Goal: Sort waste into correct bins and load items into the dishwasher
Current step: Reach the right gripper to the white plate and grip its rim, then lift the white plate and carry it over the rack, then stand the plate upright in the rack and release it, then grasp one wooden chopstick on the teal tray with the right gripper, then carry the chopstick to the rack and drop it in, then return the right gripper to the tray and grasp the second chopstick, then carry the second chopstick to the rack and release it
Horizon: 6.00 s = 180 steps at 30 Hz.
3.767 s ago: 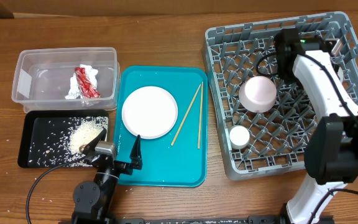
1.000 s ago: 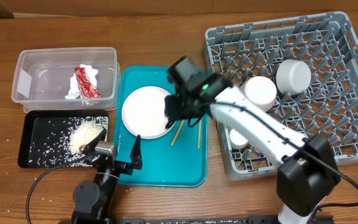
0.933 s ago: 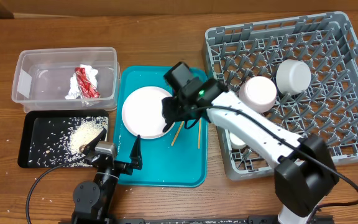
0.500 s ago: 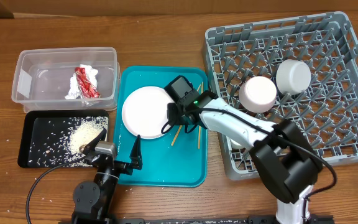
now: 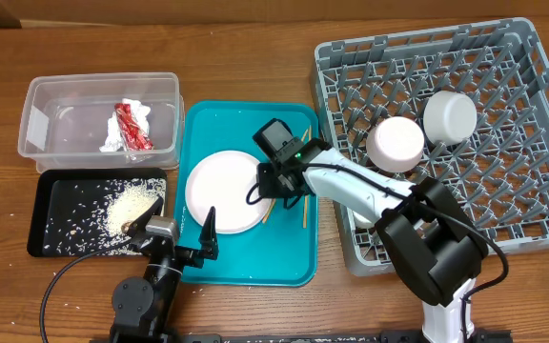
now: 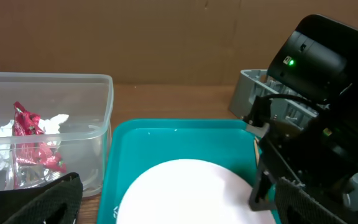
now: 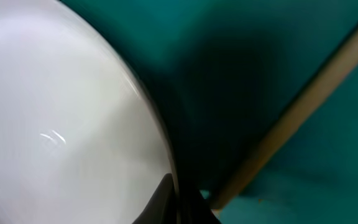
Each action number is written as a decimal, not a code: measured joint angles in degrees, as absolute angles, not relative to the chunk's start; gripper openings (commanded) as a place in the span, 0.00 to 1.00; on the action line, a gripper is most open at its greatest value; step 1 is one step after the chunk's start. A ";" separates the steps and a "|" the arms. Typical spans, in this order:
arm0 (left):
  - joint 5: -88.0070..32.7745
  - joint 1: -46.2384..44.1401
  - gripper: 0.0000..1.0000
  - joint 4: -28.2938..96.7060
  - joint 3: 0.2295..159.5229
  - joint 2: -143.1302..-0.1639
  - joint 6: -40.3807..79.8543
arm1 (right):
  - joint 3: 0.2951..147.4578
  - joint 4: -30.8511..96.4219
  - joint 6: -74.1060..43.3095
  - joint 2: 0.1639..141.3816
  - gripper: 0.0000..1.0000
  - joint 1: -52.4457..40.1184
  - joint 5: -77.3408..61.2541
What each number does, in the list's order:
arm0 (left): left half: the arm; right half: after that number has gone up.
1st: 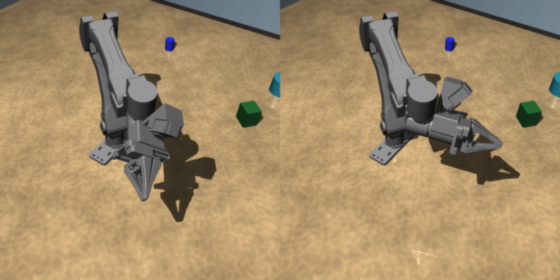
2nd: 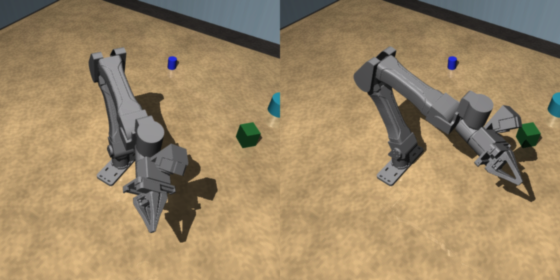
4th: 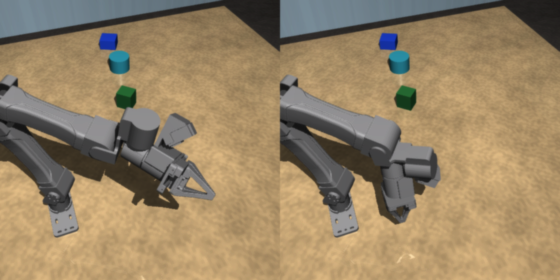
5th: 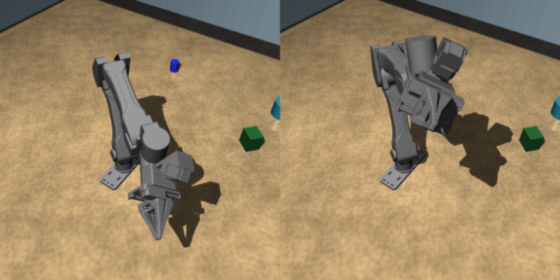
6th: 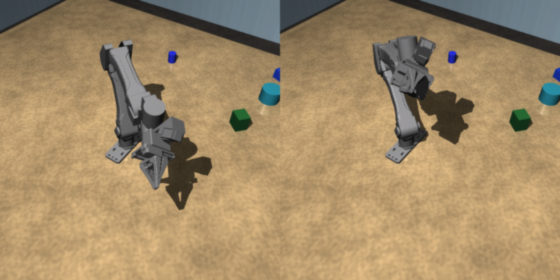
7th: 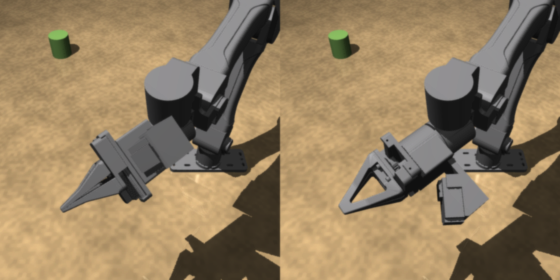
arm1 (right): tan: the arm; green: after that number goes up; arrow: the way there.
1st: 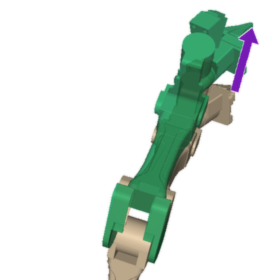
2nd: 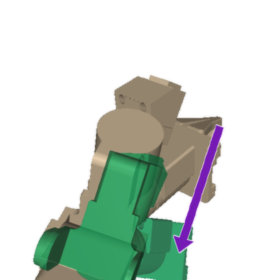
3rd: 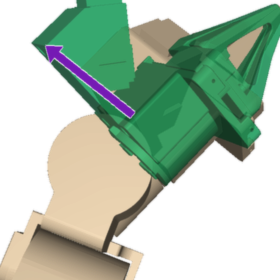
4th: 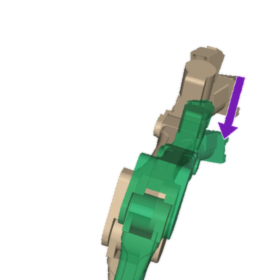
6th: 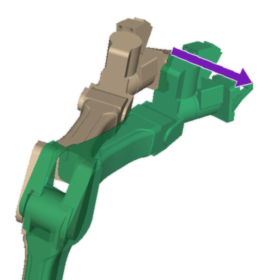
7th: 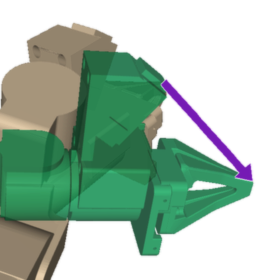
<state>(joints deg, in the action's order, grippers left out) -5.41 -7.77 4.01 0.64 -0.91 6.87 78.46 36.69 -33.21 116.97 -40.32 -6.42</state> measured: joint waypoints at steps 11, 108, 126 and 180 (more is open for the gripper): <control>-5.41 -7.77 1.00 4.01 0.62 -0.89 6.90 | 90.08 55.27 -31.55 96.55 0.04 -39.09 25.02; -5.39 -7.77 1.00 3.99 0.62 -0.91 6.87 | 94.41 53.30 -5.82 99.57 0.04 -21.98 -2.13; -5.41 -7.77 1.00 4.01 0.62 -0.91 6.87 | 93.41 58.89 -14.70 107.92 0.52 -35.86 -4.27; -5.41 -7.77 1.00 3.99 0.62 -0.91 6.87 | 93.97 55.70 -1.43 108.16 0.33 -22.44 4.75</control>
<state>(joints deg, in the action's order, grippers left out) -5.41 -7.77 3.99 0.62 -0.91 6.87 93.97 55.70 -1.43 108.16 -22.44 4.75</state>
